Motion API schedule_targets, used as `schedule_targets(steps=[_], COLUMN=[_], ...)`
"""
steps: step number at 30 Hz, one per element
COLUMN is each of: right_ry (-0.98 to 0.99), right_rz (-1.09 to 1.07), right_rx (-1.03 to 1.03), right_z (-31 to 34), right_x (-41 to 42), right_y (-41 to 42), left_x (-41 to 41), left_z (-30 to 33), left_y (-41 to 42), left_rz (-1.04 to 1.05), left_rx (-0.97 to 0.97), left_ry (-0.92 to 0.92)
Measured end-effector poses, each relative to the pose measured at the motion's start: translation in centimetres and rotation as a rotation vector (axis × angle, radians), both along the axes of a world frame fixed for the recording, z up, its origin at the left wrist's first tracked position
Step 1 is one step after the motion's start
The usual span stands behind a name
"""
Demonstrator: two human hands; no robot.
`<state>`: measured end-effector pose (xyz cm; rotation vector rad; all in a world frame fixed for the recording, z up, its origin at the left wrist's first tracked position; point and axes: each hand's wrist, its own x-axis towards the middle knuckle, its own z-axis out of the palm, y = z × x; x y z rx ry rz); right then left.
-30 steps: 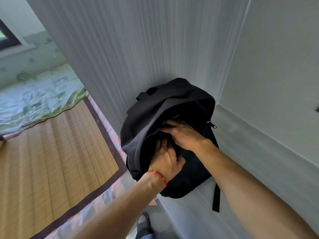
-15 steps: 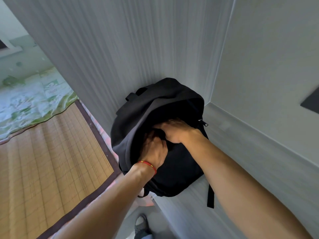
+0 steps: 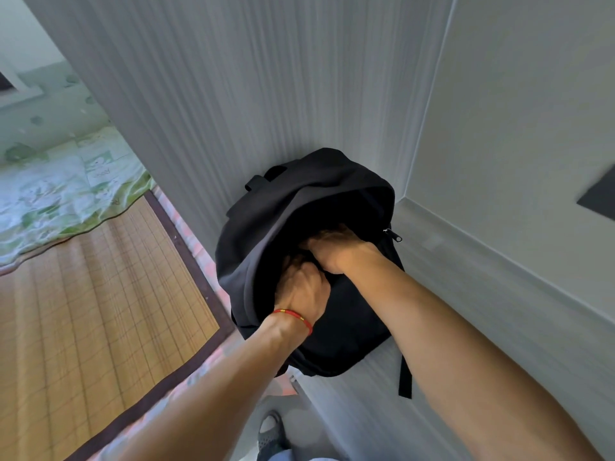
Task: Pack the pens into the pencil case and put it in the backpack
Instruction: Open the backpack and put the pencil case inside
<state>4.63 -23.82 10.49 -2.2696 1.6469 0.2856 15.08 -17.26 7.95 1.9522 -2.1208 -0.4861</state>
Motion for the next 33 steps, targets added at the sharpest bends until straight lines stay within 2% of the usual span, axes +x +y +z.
schedule_targets(steps=[4,11,15,23,29,33], right_ry=[0.040,-0.094,-0.119,0.075,-0.192,-0.354], right_rz=[0.011,-0.073,-0.051,-0.004,-0.076,-0.145], right_rx=[-0.016,-0.058,-0.060,-0.040,-0.260,-0.387], right_z=[0.1,-1.4,-1.7,-1.2,-3.0,-4.3], right_x=[0.5,-0.4,-0.8,0.0,-0.6,-1.4], right_y=[0.1,0.6,0.6,-0.1,1.0,2.5], left_x=[0.3,0.7,1.0,1.0,0.9,1.0], left_z=[0.6,-0.3,-0.2,0.2,0.2,-0.6], left_y=[-1.3,-2.3,-2.3,-2.8,-2.2,-1.5], left_rz=[-0.013,0.089,0.144,0.171,0.112,0.025], left_rx=[0.025,-0.005,-0.058,-0.069,-0.104,-0.019], left_ry=[-0.059,0.107,0.148,0.196,0.168,0.091])
